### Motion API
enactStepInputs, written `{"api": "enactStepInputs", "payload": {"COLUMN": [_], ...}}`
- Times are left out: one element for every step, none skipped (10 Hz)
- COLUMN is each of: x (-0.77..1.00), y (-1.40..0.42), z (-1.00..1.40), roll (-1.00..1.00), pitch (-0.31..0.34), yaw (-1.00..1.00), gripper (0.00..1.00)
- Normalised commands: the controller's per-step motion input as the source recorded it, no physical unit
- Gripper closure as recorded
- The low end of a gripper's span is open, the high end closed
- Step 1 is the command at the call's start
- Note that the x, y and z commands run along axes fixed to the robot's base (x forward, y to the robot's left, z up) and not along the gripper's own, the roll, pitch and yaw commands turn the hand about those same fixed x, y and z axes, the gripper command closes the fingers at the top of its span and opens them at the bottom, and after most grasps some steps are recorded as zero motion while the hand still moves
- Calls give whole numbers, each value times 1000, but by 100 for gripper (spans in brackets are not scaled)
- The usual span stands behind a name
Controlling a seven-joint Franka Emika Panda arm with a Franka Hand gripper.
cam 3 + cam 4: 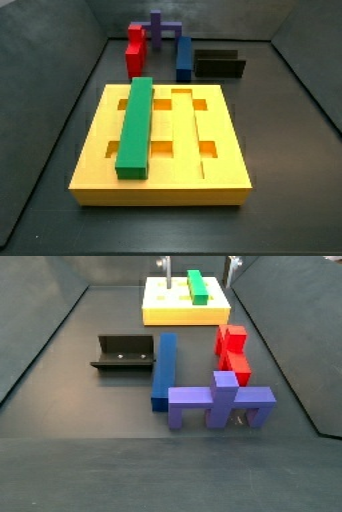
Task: Pick up the blue object. Move up. Move to above the board. Insert the blue object.
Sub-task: Pick up the blue object.
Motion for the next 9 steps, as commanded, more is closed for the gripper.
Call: {"api": "enactStepInputs", "payload": {"x": [20,311,751,846,720,606,614,566,306], "y": [0,-14,0,0,0,0,0,-3,-20], "z": [0,0,-94,-151,-203,-246,-269,-303,-314], "roll": [0,0,-73,-103,-117,-123,-139,-136,-133], "pitch": [0,0,51,59,3,0,0,0,-66], "yaw": [0,-37,-91,-117,-186,-209,-220,-197,-137], "gripper": [0,0,0,0,0,0,0,0,0]}}
